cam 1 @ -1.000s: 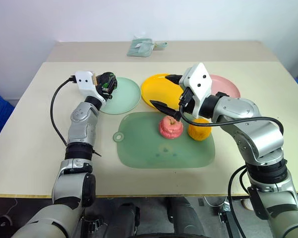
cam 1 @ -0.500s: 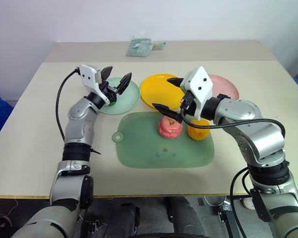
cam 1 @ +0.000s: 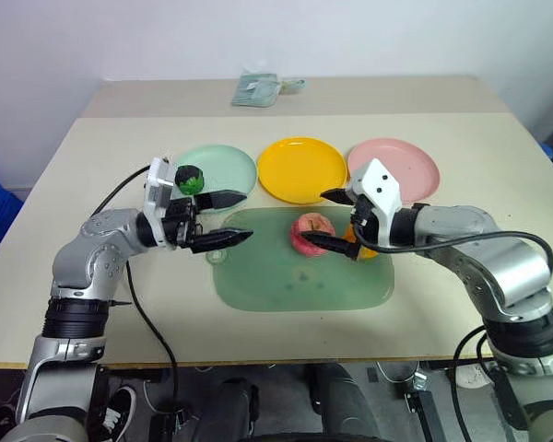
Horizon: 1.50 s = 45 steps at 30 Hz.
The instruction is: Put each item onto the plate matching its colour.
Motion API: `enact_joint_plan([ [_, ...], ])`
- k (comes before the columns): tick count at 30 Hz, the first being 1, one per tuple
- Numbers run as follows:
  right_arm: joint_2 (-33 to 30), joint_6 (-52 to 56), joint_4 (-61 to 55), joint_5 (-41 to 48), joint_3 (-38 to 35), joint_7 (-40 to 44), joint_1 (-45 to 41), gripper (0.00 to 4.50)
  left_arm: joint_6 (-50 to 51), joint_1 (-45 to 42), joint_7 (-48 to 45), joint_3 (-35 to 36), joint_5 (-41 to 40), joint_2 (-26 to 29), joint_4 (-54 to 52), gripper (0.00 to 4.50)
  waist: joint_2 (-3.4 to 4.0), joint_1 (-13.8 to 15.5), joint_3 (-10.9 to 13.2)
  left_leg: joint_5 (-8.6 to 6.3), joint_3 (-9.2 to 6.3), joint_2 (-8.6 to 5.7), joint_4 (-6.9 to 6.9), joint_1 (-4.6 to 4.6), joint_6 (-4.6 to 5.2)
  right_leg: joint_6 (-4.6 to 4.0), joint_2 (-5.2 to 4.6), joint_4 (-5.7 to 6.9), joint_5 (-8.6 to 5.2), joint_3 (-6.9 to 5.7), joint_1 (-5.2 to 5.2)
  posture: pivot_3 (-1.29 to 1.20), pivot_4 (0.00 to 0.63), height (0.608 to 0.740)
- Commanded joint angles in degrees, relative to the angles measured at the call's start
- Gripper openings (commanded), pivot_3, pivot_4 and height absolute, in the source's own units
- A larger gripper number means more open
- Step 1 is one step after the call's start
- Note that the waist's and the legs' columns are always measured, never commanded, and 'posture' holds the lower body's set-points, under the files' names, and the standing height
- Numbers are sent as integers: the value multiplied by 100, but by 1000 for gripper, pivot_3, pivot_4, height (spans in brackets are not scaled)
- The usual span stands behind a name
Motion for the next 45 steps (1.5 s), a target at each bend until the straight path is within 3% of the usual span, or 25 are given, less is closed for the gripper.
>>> enact_joint_plan([
  [1,31,28,-30,-77,79,-41,-56,4500,62,49,-72,127,-155,104,-271,4475,0,16,0,0,0,-1,0,-2,0,0,-1,0,0,0,0,0,150,740],
  [19,-38,-46,246,-324,266,198,57,4500,-265,294,209,175,-40,-23,-419,4475,0,13,0,-3,3,-3,0,-2,5,0,-4,-5,0,2,2,0,150,740],
  [23,-24,-41,230,-305,234,187,96,2751,-397,272,221,124,40,-69,-346,4500,0,15,0,-3,3,-3,0,-3,5,0,-4,-4,0,2,3,0,150,740],
  [24,-54,-60,218,-335,264,195,108,2500,-440,272,219,114,67,-80,-334,4500,0,14,0,-3,4,-3,0,-3,5,0,-4,-4,0,2,3,0,150,740],
  [28,-6,-108,212,-359,172,109,53,2475,-447,257,208,127,61,-89,-290,4500,0,14,0,-3,3,-3,1,-3,5,0,-4,-4,0,2,3,0,150,740],
  [34,307,-81,351,29,-572,-54,-263,2475,-469,210,168,203,50,-54,-167,4500,0,14,0,-3,3,-3,0,-3,5,0,-4,-4,0,2,3,0,150,740],
  [37,466,-501,912,-289,-925,-537,-594,2475,-532,153,203,254,40,-103,-90,4500,0,12,0,-3,3,-3,1,-3,5,0,-4,-4,0,2,2,0,150,740],
  [45,542,-1994,2511,-1528,-982,-1758,-994,2475,-1324,60,615,94,671,-320,180,4500,0,9,0,-2,8,-7,-2,-7,4,-1,-7,-3,0,4,2,0,150,740],
])
